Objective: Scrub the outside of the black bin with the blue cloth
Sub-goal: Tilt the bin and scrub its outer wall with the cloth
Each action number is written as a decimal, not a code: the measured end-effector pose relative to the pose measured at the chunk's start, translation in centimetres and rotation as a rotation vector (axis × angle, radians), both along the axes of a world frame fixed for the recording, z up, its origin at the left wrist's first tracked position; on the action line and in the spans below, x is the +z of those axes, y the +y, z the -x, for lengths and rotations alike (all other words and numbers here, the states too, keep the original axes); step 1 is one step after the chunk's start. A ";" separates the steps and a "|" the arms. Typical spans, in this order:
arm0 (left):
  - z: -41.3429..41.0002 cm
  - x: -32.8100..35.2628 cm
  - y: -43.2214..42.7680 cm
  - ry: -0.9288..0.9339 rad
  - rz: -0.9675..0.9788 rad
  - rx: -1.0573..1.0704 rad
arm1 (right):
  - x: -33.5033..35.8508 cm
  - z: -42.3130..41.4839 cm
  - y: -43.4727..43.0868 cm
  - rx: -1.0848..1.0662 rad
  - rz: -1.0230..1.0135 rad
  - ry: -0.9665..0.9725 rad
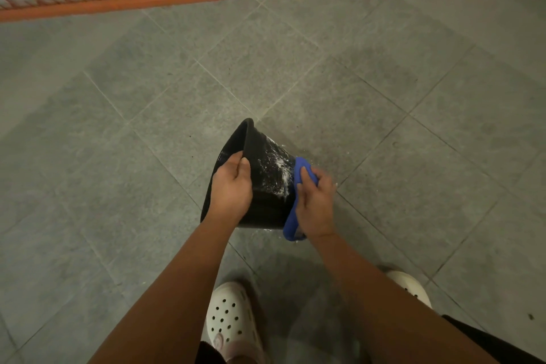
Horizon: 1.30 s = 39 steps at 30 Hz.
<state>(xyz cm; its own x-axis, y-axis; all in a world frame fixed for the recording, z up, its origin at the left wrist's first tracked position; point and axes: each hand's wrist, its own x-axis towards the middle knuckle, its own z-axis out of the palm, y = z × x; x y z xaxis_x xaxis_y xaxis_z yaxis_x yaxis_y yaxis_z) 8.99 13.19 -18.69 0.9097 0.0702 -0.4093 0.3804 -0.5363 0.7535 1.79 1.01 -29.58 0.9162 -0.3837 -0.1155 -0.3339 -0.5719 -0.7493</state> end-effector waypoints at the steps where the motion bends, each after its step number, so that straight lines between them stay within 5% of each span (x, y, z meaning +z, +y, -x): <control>1: 0.0 0.0 0.0 -0.015 -0.013 -0.008 | -0.3 0.2 -0.4 -0.033 -0.011 0.046; 12: -0.3 -0.5 0.2 -0.025 -0.056 -0.067 | 1.4 0.0 0.3 0.152 0.007 -0.070; 17: -0.3 -0.5 0.4 -0.043 -0.065 -0.081 | 1.0 0.4 -0.3 0.011 -0.035 0.046; 25: -0.4 -0.7 0.9 -0.021 -0.012 -0.075 | 1.8 -0.4 1.2 0.112 -0.046 -0.141; 30: -0.4 -0.7 0.9 -0.016 -0.022 -0.030 | 1.3 -0.9 -0.2 -0.065 -0.165 0.026; 39: -0.6 -0.6 0.8 -0.016 -0.001 -0.028 | 0.8 0.4 -1.7 0.173 -0.032 0.077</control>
